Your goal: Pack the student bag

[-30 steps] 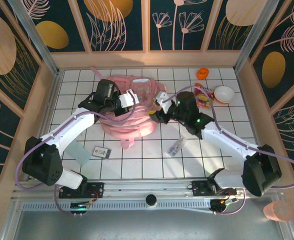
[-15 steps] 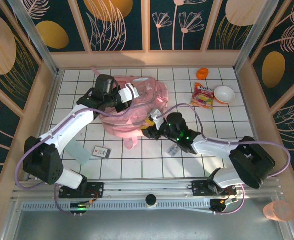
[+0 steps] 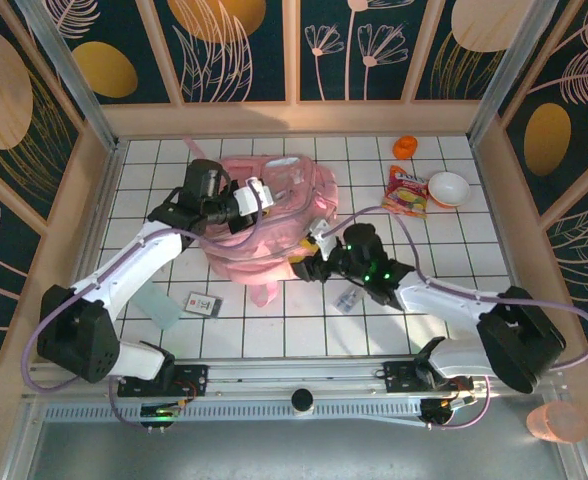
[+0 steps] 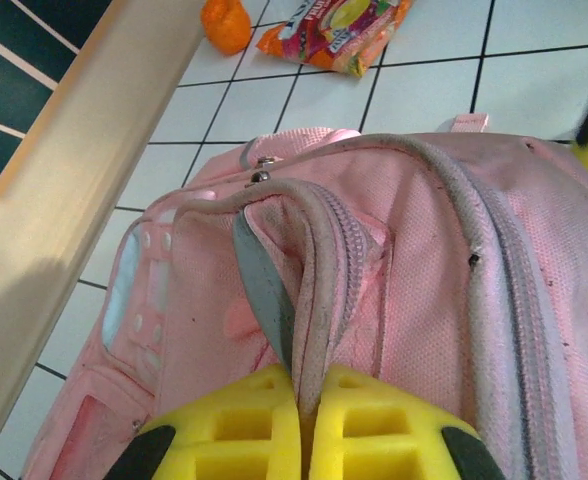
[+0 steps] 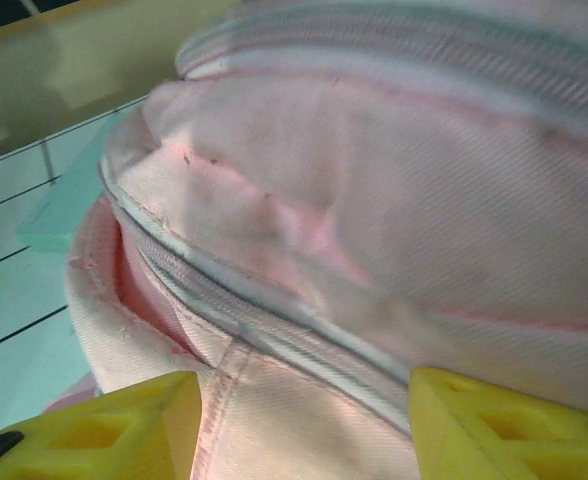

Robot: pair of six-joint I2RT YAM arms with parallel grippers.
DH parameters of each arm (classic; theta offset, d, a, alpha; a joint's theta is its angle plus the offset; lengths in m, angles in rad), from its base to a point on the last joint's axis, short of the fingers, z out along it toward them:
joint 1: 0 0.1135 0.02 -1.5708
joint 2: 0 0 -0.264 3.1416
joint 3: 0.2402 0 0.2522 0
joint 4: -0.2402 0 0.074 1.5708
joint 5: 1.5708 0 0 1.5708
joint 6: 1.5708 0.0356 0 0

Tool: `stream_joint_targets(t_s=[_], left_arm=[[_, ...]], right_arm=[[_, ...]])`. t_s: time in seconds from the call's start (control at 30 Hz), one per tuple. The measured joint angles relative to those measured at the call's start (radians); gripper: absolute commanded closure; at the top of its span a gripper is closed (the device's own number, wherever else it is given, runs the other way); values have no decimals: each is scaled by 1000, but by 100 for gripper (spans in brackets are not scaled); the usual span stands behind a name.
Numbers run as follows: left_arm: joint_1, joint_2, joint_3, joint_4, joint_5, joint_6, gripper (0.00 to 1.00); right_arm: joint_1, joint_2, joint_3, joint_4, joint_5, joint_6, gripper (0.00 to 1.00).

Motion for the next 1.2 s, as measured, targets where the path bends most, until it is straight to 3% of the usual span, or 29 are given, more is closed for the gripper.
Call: stream_joint_targets(t_s=[0.17, 0.4, 0.7, 0.97, 1.2], left_arm=[[15, -47, -95, 53, 55, 24, 100], [15, -106, -226, 82, 113, 153, 100], [15, -133, -282, 101, 108, 276, 100], [15, -133, -282, 108, 110, 294, 100], [15, -133, -287, 111, 114, 294, 100]], right_arm=[[-174, -39, 134, -227, -164, -125, 38], [-398, 40, 272, -342, -240, -310, 37], [-423, 380, 483, -487, -241, -614, 36], [-423, 507, 575, -592, -290, -837, 38], [-423, 597, 649, -639, -349, -903, 43]])
